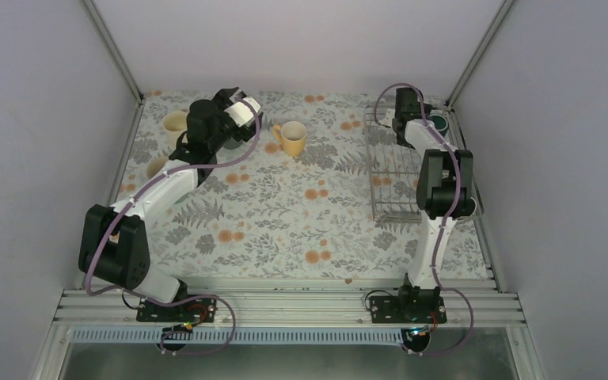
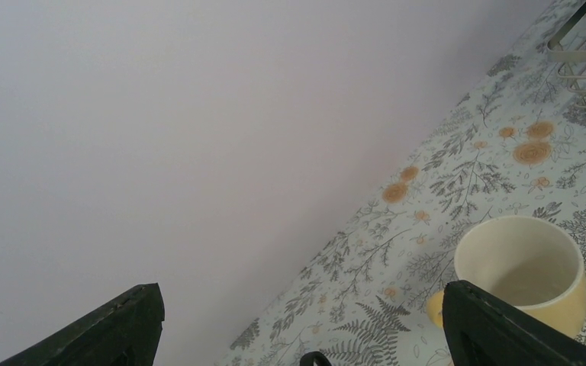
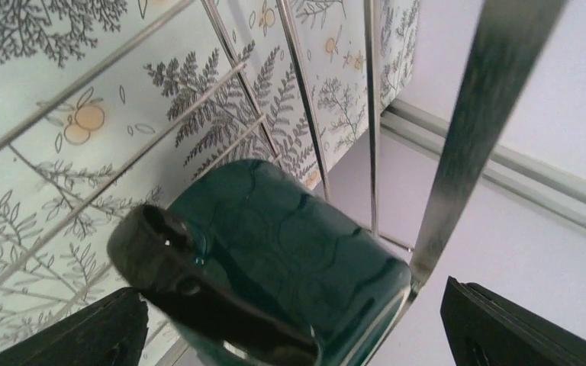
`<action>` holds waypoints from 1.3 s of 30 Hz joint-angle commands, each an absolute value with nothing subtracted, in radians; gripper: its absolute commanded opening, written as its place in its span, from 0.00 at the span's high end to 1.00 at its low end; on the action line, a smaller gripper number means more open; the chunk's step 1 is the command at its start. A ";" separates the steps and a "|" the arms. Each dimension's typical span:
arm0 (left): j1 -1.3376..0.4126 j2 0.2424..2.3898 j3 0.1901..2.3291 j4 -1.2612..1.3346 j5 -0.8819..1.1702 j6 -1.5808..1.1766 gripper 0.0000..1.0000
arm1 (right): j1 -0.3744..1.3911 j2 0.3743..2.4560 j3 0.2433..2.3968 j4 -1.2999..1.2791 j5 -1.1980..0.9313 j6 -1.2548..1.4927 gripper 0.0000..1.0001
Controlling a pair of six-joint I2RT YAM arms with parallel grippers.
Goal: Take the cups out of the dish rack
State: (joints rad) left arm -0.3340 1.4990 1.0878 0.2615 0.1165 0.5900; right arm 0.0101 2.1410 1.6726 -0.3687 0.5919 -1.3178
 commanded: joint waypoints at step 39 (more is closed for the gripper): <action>-0.349 1.448 1.042 0.254 0.225 0.563 0.09 | 0.020 2.306 1.878 -0.452 0.606 -1.340 0.86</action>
State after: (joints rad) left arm -0.3424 1.4826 1.0443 0.2520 0.1967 0.5823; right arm 0.0132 2.3108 1.8420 -0.3599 0.6380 -1.3888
